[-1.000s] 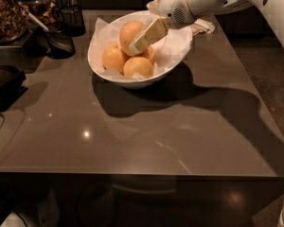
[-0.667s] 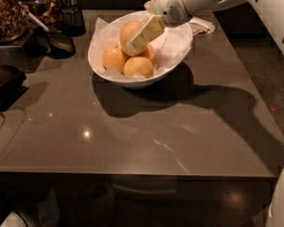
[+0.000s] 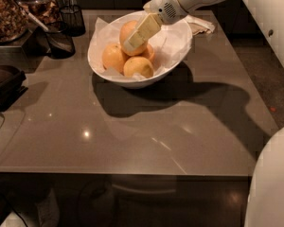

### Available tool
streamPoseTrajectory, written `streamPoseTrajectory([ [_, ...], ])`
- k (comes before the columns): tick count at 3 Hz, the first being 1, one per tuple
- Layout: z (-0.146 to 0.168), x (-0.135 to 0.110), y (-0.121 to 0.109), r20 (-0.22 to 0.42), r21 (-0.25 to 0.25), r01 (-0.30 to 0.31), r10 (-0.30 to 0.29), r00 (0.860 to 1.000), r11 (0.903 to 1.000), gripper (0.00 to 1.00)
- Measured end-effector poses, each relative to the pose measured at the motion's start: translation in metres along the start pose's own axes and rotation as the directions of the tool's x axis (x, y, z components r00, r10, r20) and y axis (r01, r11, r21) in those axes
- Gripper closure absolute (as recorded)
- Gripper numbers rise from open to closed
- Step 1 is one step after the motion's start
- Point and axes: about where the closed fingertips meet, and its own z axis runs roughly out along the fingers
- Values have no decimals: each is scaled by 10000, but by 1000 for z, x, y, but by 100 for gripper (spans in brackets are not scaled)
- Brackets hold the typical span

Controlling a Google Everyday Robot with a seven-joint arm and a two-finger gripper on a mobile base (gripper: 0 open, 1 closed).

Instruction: Pick orange from white bowl

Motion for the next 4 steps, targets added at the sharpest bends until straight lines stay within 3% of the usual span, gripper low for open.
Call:
streamPoseTrajectory([
  [1,1,0,0,-3,-10,-12,12,10000,10000,0],
  [2,13,3,3,192,-457,-78,86,9998,9989,0],
  [4,28,8,-3,-102,-688,-112,105,9999,9976,0],
])
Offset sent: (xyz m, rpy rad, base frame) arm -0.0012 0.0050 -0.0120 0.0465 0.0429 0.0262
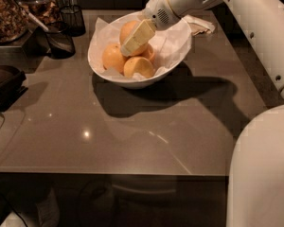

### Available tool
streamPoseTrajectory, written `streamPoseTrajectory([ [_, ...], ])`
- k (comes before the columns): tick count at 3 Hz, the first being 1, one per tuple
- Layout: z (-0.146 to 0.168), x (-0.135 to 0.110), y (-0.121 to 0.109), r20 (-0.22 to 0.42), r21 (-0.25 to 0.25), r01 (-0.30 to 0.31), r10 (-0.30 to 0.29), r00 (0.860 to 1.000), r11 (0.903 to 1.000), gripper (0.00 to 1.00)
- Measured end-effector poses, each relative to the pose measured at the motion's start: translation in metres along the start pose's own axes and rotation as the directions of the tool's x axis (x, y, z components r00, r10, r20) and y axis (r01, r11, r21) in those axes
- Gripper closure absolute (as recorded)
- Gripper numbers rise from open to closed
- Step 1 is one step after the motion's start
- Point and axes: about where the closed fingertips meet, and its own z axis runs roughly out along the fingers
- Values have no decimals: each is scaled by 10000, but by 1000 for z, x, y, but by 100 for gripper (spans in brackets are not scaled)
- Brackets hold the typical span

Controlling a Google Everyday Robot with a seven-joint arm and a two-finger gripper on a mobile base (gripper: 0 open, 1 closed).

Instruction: Pick orange from white bowl

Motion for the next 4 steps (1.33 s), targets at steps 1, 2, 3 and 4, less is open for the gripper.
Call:
streamPoseTrajectory([
  [1,7,1,-1,-100,-124,110,-112,9999,9999,19],
  [2,7,1,-1,-100,-124,110,-112,9999,9999,42],
  [3,7,1,-1,-96,-125,112,-113,9999,9999,65],
  [4,1,-1,3,323,-128,224,-220,9992,9997,88],
])
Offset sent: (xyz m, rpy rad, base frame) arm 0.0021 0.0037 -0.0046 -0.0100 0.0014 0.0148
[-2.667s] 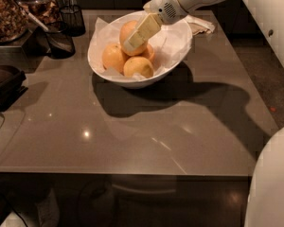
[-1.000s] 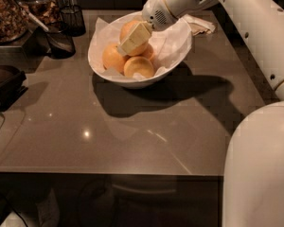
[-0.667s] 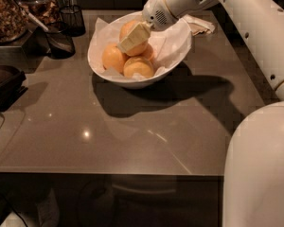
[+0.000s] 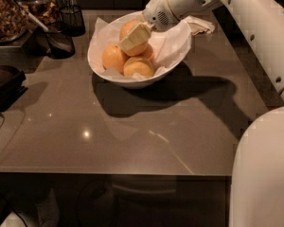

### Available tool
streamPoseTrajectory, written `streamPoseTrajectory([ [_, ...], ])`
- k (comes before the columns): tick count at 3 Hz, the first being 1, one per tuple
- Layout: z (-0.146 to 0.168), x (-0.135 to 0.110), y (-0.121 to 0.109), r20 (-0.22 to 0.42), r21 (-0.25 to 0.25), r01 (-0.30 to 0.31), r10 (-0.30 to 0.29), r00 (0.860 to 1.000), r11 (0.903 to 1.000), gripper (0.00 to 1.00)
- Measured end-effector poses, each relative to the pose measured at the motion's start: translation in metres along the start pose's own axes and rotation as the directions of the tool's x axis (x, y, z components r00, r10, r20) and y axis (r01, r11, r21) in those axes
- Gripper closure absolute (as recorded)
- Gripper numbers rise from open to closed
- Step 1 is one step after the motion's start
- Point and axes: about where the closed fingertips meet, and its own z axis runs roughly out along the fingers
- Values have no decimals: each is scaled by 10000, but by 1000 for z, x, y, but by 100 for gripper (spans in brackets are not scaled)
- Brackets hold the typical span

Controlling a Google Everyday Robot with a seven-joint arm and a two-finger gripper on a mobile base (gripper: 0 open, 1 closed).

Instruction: Pick orange from white bowl

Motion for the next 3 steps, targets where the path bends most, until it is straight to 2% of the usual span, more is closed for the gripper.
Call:
streamPoseTrajectory([
  [1,-18,-11,12,716,107,306,-313,9969,9995,100],
  [2,-31,-18,25,1182,67,587,-591,9912,9983,100],
  [3,-31,-18,25,1198,65,598,-601,9910,9982,100],
])
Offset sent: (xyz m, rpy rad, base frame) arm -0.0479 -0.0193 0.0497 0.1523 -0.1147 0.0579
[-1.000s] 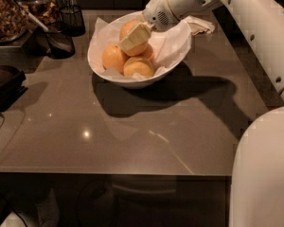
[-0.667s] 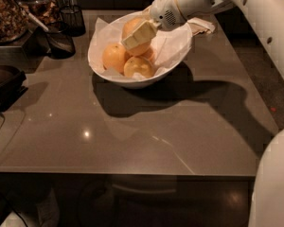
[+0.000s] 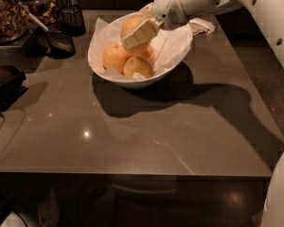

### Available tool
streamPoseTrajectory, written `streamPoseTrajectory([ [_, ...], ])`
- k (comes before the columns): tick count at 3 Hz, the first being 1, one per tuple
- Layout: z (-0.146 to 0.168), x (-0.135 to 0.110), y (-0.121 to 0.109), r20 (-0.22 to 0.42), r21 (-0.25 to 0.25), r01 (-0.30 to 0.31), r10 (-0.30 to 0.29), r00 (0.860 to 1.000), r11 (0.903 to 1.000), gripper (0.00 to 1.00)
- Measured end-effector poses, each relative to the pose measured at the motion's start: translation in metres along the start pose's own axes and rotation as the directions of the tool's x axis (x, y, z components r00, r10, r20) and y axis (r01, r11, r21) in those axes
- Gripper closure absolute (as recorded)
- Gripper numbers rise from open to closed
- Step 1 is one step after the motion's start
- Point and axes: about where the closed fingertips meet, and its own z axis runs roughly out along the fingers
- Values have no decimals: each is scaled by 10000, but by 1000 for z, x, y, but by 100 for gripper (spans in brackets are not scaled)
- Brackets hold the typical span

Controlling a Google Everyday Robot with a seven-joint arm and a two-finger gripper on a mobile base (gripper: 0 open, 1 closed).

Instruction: Pick orange from white bowl

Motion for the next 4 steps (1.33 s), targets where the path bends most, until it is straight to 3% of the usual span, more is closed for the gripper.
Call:
streamPoseTrajectory([
  [1,2,-9,3,204,-5,177,-177,9996,9998,100],
  [2,-14,-28,41,751,158,137,-149,9971,9998,100],
  [4,-16,-31,53,953,93,-231,221,9952,9997,100],
])
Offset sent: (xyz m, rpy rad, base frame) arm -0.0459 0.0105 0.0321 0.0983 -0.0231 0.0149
